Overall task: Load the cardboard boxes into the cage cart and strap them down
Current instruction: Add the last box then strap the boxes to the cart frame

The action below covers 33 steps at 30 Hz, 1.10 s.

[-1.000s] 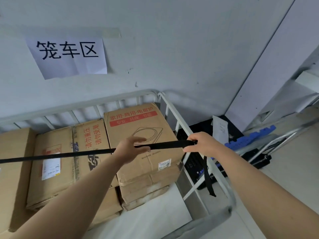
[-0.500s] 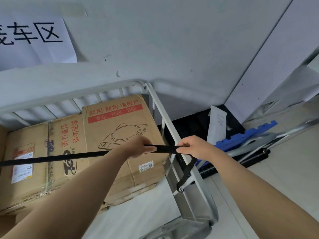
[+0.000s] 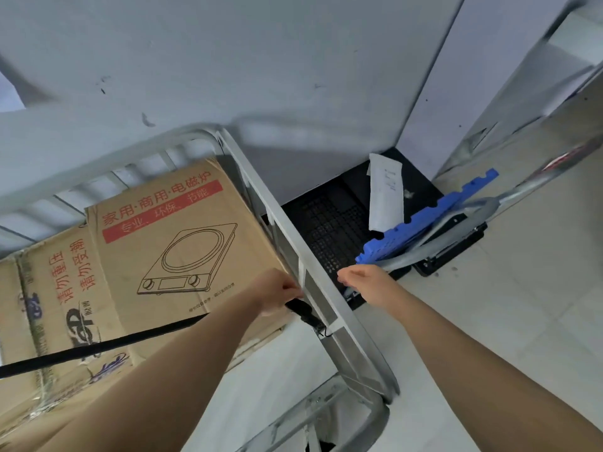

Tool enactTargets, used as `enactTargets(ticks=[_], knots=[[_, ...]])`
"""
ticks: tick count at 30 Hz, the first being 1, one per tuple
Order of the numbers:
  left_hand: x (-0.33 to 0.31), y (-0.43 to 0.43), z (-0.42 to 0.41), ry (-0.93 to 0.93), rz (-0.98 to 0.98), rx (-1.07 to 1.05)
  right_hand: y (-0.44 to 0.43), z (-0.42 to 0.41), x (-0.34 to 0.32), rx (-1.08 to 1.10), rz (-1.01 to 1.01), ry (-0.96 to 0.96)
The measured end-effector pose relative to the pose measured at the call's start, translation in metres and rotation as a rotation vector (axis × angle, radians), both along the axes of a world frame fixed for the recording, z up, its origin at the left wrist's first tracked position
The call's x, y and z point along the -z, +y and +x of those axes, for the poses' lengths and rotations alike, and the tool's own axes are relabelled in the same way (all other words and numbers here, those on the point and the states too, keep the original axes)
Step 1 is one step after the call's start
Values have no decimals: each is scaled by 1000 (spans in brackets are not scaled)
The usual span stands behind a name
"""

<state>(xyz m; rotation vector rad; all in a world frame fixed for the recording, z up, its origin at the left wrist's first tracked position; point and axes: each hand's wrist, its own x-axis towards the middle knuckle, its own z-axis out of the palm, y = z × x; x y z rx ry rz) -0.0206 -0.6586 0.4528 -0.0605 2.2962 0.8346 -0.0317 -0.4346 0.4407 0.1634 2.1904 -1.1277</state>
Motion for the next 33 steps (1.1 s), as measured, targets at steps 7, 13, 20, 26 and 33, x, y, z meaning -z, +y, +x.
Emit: enactTargets(ticks=[7,13,20,26,33], knots=[[20,17,-15,-152,-38,-207,5,1,26,118,-89,-89],[30,11,-22,-376,157,-328,9,-4,35,157,-129,-144],[57,13,-20,-369,261,-283,0,-13,38,205,-303,-304],[66,20,-24,-459,391,-293,-13,-22,56,155,-311,-395],[74,22,-27,-485,465,-311,-10,-22,72,149,-254,-379]])
